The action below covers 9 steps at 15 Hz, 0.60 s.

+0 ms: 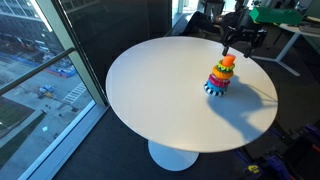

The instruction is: Pick up the lime green ring and put it on the ring holder

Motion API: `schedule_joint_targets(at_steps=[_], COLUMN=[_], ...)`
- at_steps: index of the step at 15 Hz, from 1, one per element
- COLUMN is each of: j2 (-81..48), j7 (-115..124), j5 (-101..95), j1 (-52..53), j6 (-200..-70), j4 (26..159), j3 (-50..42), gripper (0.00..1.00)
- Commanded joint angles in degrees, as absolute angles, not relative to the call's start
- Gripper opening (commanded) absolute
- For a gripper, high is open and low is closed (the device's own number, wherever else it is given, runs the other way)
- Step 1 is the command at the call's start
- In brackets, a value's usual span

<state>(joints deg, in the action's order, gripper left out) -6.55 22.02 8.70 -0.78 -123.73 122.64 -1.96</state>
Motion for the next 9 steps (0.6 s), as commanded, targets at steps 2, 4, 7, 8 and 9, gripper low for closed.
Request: schedule_joint_targets(at_steps=[2, 4, 7, 8, 9], j2=[-1.44, 0.78, 4.58, 5.73, 7.06], j7=[21.33, 20.14, 18.45, 17.86, 17.63], j5=[3.37, 2.39, 1.41, 1.20, 0.84], j1=[-0.99, -1.29, -1.81, -2.00, -2.19], j6=[-120.33, -119.56, -119.46, -119.27, -118.85], j4=[125.08, 126.29, 129.02, 129.84, 130.65], j3=[-2.68, -2.77, -2.81, -2.80, -2.80], gripper=[1.00, 1.00, 1.00, 1.00, 1.00])
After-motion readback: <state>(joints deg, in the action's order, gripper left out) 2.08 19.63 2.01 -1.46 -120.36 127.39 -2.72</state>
